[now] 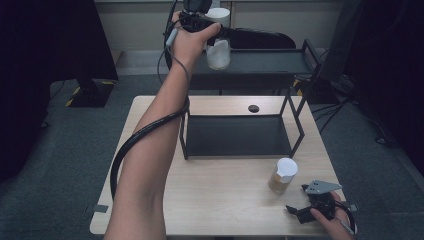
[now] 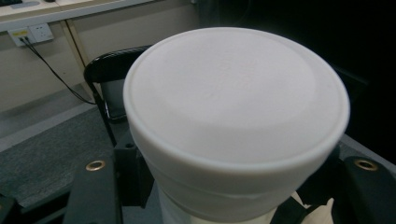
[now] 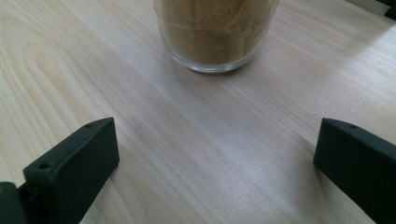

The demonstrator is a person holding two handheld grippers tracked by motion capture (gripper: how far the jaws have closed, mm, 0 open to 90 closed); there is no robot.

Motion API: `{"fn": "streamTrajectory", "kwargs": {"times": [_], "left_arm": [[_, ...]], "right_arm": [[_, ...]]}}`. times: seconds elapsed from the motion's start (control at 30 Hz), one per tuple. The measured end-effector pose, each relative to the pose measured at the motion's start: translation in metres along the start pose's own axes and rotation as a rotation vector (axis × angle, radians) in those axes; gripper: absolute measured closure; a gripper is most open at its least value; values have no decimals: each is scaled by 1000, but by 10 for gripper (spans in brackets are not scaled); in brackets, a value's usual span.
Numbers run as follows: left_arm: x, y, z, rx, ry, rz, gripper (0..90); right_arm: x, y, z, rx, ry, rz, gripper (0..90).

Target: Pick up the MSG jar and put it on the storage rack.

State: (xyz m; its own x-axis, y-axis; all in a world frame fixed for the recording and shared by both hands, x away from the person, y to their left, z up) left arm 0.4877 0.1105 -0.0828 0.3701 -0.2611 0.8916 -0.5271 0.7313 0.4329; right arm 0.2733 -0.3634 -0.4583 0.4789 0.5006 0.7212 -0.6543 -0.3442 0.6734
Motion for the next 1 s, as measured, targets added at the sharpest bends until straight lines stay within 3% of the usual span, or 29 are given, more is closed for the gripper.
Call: {"fn": "streamTrajectory", "kwargs": {"times": [0.7, 1.0], "left_arm": [[-8, -23, -9, 80, 42, -7, 355], [-12, -23, -3, 95, 0, -10, 352]], "right_arm": [[0, 0, 0, 0, 0, -1, 0], [0, 0, 0, -1, 0, -1, 0]]}}
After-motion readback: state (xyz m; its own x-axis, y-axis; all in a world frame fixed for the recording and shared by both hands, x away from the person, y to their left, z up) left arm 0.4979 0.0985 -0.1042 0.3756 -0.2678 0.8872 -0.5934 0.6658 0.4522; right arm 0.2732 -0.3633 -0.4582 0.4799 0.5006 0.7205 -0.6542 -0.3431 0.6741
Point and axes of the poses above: each handheld gripper's, and its own axes: y roughly backward along the jaws, x roughly out of its top, z roughly to its right, the point moved 6 cm from there along -y, roughly forward along the jaws, and after that the axes turned 12 degrees about -x, right-handed, at the moved point
